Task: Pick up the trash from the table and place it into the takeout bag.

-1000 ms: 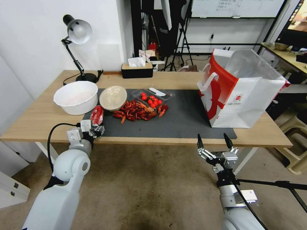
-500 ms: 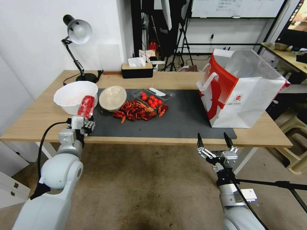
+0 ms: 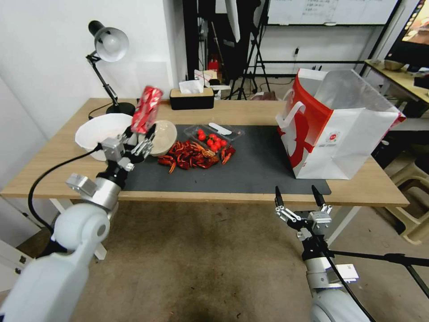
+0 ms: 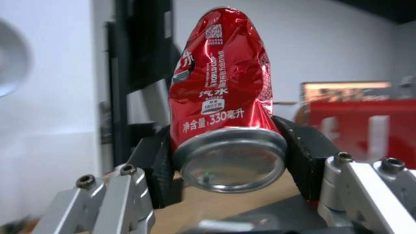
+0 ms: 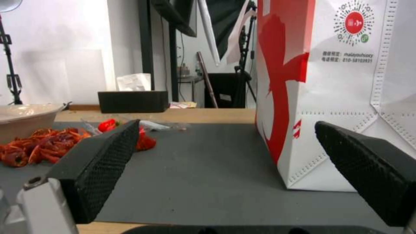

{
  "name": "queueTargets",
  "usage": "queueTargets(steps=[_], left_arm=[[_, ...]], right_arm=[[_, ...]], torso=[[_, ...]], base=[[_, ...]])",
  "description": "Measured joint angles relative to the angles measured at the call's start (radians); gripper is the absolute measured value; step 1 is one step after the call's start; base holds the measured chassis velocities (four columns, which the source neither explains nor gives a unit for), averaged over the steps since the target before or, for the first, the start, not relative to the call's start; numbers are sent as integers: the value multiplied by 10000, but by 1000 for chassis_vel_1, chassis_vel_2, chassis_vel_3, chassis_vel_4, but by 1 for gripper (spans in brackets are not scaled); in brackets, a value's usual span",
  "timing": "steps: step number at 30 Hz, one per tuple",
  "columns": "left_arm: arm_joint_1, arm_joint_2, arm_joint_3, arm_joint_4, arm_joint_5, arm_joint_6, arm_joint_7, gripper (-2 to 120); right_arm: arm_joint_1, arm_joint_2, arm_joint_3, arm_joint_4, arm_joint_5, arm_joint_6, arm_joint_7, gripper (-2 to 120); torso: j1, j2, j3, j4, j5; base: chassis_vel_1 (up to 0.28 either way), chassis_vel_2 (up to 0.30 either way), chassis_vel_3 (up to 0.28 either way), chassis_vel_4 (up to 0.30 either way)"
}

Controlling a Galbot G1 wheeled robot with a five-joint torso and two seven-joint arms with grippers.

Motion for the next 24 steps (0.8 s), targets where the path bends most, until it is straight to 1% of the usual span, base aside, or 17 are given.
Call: queueTargets(steps=[1, 2, 3, 4, 7, 8, 9, 11, 12, 13, 16, 17, 19, 20, 21, 22, 24], left_arm=[[-344, 297, 275, 163, -394, -113, 266, 52], [-515, 432, 417, 241, -578, -157, 372, 52], [-935, 691, 820, 393, -923, -182, 567, 52], [-935, 691, 820, 393, -923, -182, 567, 52], [-2174, 1002, 1939, 914, -1488, -194, 807, 52], [-2174, 1002, 1939, 914, -1488, -194, 807, 52], [-2492, 1023, 2261, 1065, -1568, -194, 811, 52], [-3311, 1024, 3038, 1453, -1668, -189, 811, 52], [-3311, 1024, 3038, 1453, -1668, -189, 811, 52], [-3589, 1008, 3333, 1574, -1697, -174, 804, 52], [-4933, 848, 4643, 2165, -1839, -118, 611, 52], [-4933, 848, 4643, 2165, -1839, -118, 611, 52], [-5719, 670, 5367, 2507, -1940, -31, 435, 52], [-6223, 556, 5711, 2691, -2028, 31, 319, 52], [-6223, 556, 5711, 2691, -2028, 31, 319, 52], [-6561, 470, 5958, 2826, -2094, 65, 252, 52], [-7633, 194, 6676, 3287, -2291, 122, 122, 52]], right_arm=[[0, 0, 0, -13, -1, 2, -3, 100], [-2, 0, 0, -21, 0, 4, -3, 100], [1, -8, 2, -35, -2, 4, -6, 100], [1, -8, 2, -35, -2, 4, -6, 100], [24, -25, 17, -95, -3, 0, -10, 100], [24, -25, 17, -95, -3, 0, -10, 100], [34, -29, 25, -118, -4, -1, -10, 100], [58, -48, 58, -161, -4, -3, -10, 100], [58, -48, 58, -161, -4, -3, -10, 100], [67, -53, 65, -173, -4, -5, -10, 100], [78, -58, 116, -224, -4, -14, -11, 100], [78, -58, 116, -224, -4, -14, -11, 100], [76, -39, 137, -248, -5, -15, -12, 100], [70, -21, 148, -265, -11, -15, -11, 100], [70, -21, 148, -265, -11, -15, -11, 100], [63, -14, 152, -273, -18, -14, -13, 100], [23, 12, 191, -297, -46, 1, -10, 100]], torso=[[0, 0, 0, -1, -1], [0, 0, 0, -2, 1], [0, 0, 0, 0, -1], [0, 0, 0, 0, -1], [0, 0, 0, 0, 0], [0, 0, 0, 0, 0], [1, -1, 0, -1, -1], [1, -1, 1, 1, 5], [1, -1, 1, 1, 5], [1, -1, 1, 2, -1], [1, -1, 1, -2, 4], [1, -1, 1, -2, 4], [1, -1, 2, 0, -3], [1, -1, 1, 0, 4], [1, -1, 1, 0, 4], [2, -1, 0, 1, 6], [2, -2, 2, -1, -6]], base=[[0, 0, 0, 0], [0, 0, 0, 0], [0, 0, 0, 0], [0, 0, 0, 0], [0, 0, 0, 0], [0, 0, 0, 0], [0, 0, 0, 0], [0, 0, 0, 0], [0, 0, 0, 0], [0, 0, 0, 0], [0, 0, 0, 0], [0, 0, 0, 0], [0, 0, 0, 0], [0, 0, 0, 0], [0, 0, 0, 0], [0, 0, 0, 0], [0, 0, 0, 0]])
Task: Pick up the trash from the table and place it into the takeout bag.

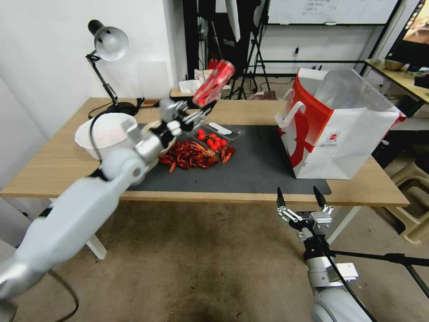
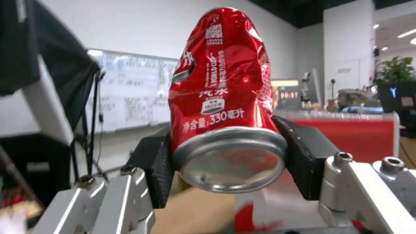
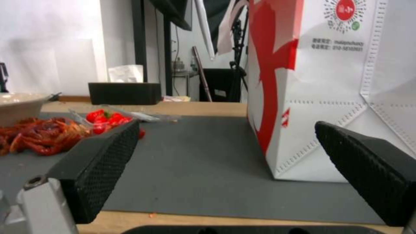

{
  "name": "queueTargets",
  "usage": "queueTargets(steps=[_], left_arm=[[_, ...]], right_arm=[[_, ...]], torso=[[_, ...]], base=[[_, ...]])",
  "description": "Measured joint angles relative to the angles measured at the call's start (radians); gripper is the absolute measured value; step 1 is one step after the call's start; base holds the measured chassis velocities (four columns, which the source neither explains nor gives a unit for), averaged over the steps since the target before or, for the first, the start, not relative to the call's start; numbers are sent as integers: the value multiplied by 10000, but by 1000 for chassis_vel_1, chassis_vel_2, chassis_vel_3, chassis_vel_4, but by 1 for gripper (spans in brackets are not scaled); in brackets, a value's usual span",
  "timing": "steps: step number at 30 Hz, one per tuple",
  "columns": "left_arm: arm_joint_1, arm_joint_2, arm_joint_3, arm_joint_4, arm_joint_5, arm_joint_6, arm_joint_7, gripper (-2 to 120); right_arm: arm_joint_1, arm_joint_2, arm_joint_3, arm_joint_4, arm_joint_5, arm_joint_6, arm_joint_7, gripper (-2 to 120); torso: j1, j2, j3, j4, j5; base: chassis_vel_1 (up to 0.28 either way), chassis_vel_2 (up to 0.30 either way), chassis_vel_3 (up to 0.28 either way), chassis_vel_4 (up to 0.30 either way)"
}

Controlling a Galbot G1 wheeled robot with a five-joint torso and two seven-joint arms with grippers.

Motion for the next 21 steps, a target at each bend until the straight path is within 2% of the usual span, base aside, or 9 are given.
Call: queueTargets(steps=[1, 2, 4, 5, 7, 9, 10, 12, 21], left_arm=[[0, 0, 0, 0, 0, 0, 0, 52], [-518, -158, 351, 225, -110, 1, -48, 52], [-1321, -555, 1004, 669, -253, 11, -96, 52], [-1321, -555, 1004, 669, -253, 11, -96, 52], [-1963, -984, 1543, 1030, -373, 8, -123, 52], [-2409, -1449, 1996, 1410, -433, 0, -131, 52], [-2409, -1449, 1996, 1410, -433, 0, -131, 52], [-2779, -1906, 2316, 1746, -459, -10, -127, 52], [-3518, -2865, 2966, 2572, -495, -29, -122, 52]], right_arm=[[0, 0, 0, 0, 0, 0, 0, 100], [-16, 11, 16, -8, -17, 12, 0, 100], [-54, 34, 44, -16, -37, 24, 6, 100], [-54, 34, 44, -16, -37, 24, 6, 100], [-99, 51, 72, -16, -59, 33, 9, 100], [-148, 70, 110, -17, -90, 48, 18, 100], [-148, 70, 110, -17, -90, 48, 18, 100], [-171, 96, 127, -17, -114, 56, 22, 100], [-166, 117, 131, -26, -137, 64, 31, 100]], torso=[[0, 0, 0, 0, 0], [-1, 1, -2, 1, 17], [0, 0, 0, 1, 0], [0, 0, 0, 1, 0], [-1, 0, -2, 2, 16], [-1, -1, 0, 0, 3], [-1, -1, 0, 0, 3], [-1, 0, -1, -2, 12], [-1, 0, -1, 2, 8]], base=[[0, 0, 0, 0], [0, 0, 0, 0], [0, 0, 0, 0], [0, 0, 0, 0], [0, 0, 0, 0], [0, 0, 0, 0], [0, 0, 0, 0], [0, 0, 0, 0], [0, 0, 0, 0]])
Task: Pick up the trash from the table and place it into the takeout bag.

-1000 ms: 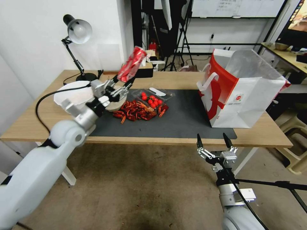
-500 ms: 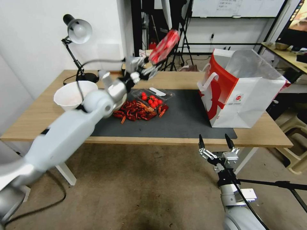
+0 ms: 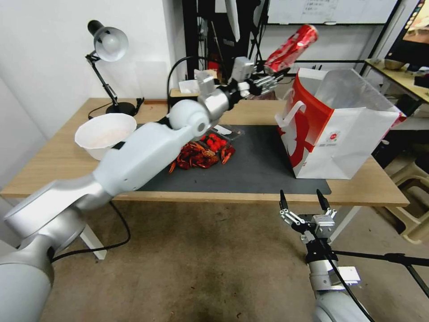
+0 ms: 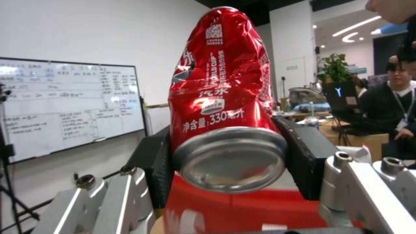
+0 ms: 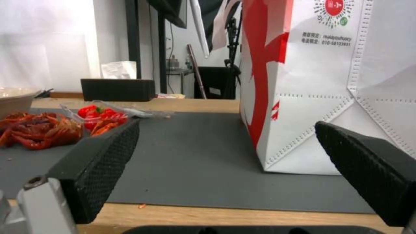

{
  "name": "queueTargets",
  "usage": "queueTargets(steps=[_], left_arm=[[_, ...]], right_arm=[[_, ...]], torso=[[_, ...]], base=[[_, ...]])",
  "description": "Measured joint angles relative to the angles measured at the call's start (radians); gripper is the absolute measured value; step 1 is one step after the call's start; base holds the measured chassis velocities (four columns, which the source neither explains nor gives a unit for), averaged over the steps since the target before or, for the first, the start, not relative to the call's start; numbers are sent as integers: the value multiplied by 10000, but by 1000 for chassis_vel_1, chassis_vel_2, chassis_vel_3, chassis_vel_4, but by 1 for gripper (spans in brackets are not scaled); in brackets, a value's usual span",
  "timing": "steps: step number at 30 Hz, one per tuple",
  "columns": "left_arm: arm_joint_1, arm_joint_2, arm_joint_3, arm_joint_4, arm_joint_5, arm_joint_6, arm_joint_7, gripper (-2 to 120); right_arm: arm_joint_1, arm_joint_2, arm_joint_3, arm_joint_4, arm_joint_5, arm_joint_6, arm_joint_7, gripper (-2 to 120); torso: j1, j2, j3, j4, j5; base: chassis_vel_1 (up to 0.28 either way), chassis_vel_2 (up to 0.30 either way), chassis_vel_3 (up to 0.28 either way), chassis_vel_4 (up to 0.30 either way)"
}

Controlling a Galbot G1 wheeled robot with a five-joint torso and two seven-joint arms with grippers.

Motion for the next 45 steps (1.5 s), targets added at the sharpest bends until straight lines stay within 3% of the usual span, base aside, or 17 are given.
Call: queueTargets(steps=[14, 35, 37, 40, 45], left_arm=[[-1567, -1777, 1206, 2018, -310, 85, 180, 52], [-2108, -3270, 2361, 3445, -694, 419, 164, 52], [-2108, -3307, 2392, 3505, -654, 424, 180, 54], [-2108, -3352, 2417, 3673, -546, 456, 208, 71], [-2109, -3352, 2408, 3768, -473, 478, 220, 84]], right_arm=[[132, -7, 61, -115, 73, 96, 24, 100], [157, 129, 28, -209, 81, 269, -1, 100], [157, 135, 31, -211, 81, 279, 0, 100], [142, 139, 44, -230, 81, 328, 0, 100], [145, 134, 44, -238, 81, 337, 0, 100]], torso=[[0, 1, -1, -2, 0], [-1, 1, -1, -4, 0], [0, 1, -1, -3, 0], [-1, 1, -2, 0, -1], [0, 1, -1, -1, -1]], base=[[0, 0, 0, 0], [0, 0, 0, 0], [0, 0, 0, 0], [0, 0, 0, 0], [0, 0, 0, 0]])
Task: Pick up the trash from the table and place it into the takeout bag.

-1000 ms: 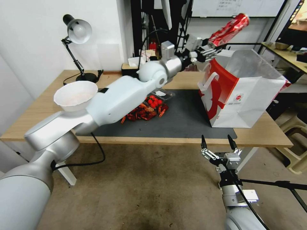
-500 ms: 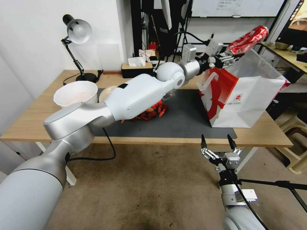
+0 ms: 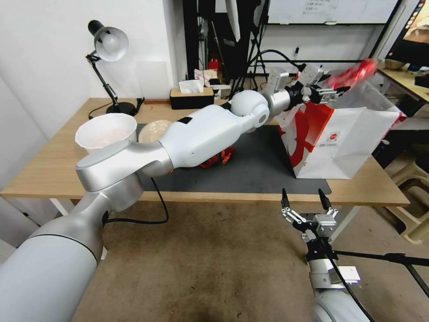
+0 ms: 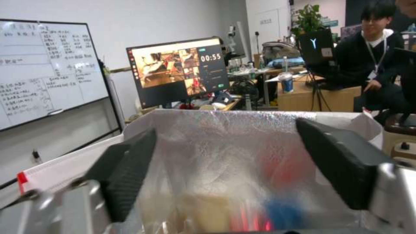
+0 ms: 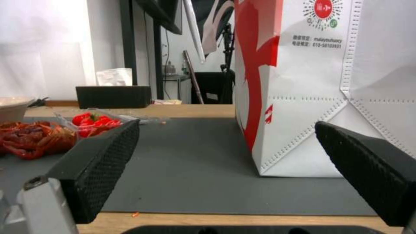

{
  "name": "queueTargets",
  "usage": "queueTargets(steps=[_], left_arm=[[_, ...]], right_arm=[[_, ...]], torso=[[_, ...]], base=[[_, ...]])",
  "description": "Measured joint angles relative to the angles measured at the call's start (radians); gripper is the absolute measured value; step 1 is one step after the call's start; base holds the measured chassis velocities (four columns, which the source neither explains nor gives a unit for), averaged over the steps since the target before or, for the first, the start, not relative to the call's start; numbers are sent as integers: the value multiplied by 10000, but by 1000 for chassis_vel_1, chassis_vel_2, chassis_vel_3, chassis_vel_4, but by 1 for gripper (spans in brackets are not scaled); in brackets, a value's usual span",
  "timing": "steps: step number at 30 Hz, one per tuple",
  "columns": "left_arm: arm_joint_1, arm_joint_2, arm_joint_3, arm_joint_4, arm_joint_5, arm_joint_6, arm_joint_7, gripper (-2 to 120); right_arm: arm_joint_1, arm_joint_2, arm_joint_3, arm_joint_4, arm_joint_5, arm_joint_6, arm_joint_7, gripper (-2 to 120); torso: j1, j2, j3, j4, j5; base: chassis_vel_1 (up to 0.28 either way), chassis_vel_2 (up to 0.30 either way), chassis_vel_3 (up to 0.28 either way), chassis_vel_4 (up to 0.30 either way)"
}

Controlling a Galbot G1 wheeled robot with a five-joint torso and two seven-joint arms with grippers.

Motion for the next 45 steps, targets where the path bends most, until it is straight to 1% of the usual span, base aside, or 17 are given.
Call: queueTargets(steps=[4, 10, 13, 16, 17, 20, 24, 26, 27, 29, 30, 33, 34, 37, 40, 41, 45], left_arm=[[29, 39, -241, -28, 13, -14, -98, 97], [259, 432, -1080, -366, -73, -36, -378, 100], [425, 906, -1362, -625, -136, -40, -464, 100], [810, 1769, -1807, -1173, -205, -21, -647, 100], [810, 1769, -1807, -1173, -205, -21, -647, 100], [1300, 2583, -2246, -1810, -279, 13, -902, 100], [1650, 3107, -2528, -2274, -344, 57, -1018, 100], [2074, 3810, -2829, -2730, -387, 66, -1066, 100], [2074, 3810, -2829, -2730, -387, 66, -1066, 100], [2540, 4644, -3186, -3180, -407, 63, -1074, 100], [2540, 4644, -3186, -3180, -407, 63, -1074, 100], [3447, 5682, -3973, -3905, -397, 58, -1095, 100], [3447, 5682, -3973, -3905, -397, 58, -1095, 100], [4569, 6345, -4978, -4565, -231, 56, -1110, 100], [5237, 6608, -5498, -4888, -98, 47, -1111, 100], [5649, 6766, -5739, -5058, -29, 46, -1111, 100], [6403, 7033, -6228, -5379, 97, 29, -1110, 100]], right_arm=[[50, -1, -2, -18, 2, 0, -1, 100], [35, -4, 5, -20, 8, 0, 0, 100], [7, 0, 46, -20, 8, 0, 2, 100], [18, 30, 55, 27, 3, -24, 7, 100], [18, 30, 55, 27, 3, -24, 7, 100], [26, 34, 31, 54, -26, -73, 7, 100], [33, 34, 2, 68, -49, -106, 7, 100], [65, 34, -37, 71, -81, -134, 6, 100], [65, 34, -37, 71, -81, -134, 6, 100], [103, 37, -78, 71, -105, -170, 5, 100], [103, 37, -78, 71, -105, -170, 5, 100], [140, 28, -90, 70, -116, -226, 1, 100], [140, 28, -90, 70, -116, -226, 1, 100], [231, 2, -132, -8, -128, -243, -2, 100], [303, 3, -186, -62, -135, -255, -4, 100], [331, 3, -206, -76, -137, -265, -4, 100], [380, 0, -236, -102, -138, -275, -8, 100]], torso=[[0, 0, 0, -1, 0], [0, 0, 0, -4, 0], [0, 0, 0, 1, -3], [0, 0, 0, 1, -4], [0, 0, 0, 1, -4], [0, 0, 0, 2, -5], [0, 0, 0, 0, -6], [0, 0, 0, -2, -4], [0, 0, 0, -2, -4], [0, 0, -1, -1, -1], [0, 0, -1, -1, -1], [0, 1, -1, 2, -3], [0, 1, -1, 2, -3], [0, 1, 0, 1, -9], [-1, 1, -1, 0, 5], [0, 0, -1, -3, -5], [0, 1, -1, -3, 3]], base=[[0, 0, 0, 0], [0, 0, 0, 0], [0, 0, 0, 0], [0, 0, 0, 0], [0, 0, 0, 0], [0, 0, 0, 0], [0, 0, 0, 0], [0, 0, 0, 0], [0, 0, 0, 0], [0, 0, 0, 0], [0, 0, 0, 0], [0, 0, 0, 0], [0, 0, 0, 0], [0, 0, 0, 0], [0, 0, 0, 0], [0, 0, 0, 0], [0, 0, 0, 0]])
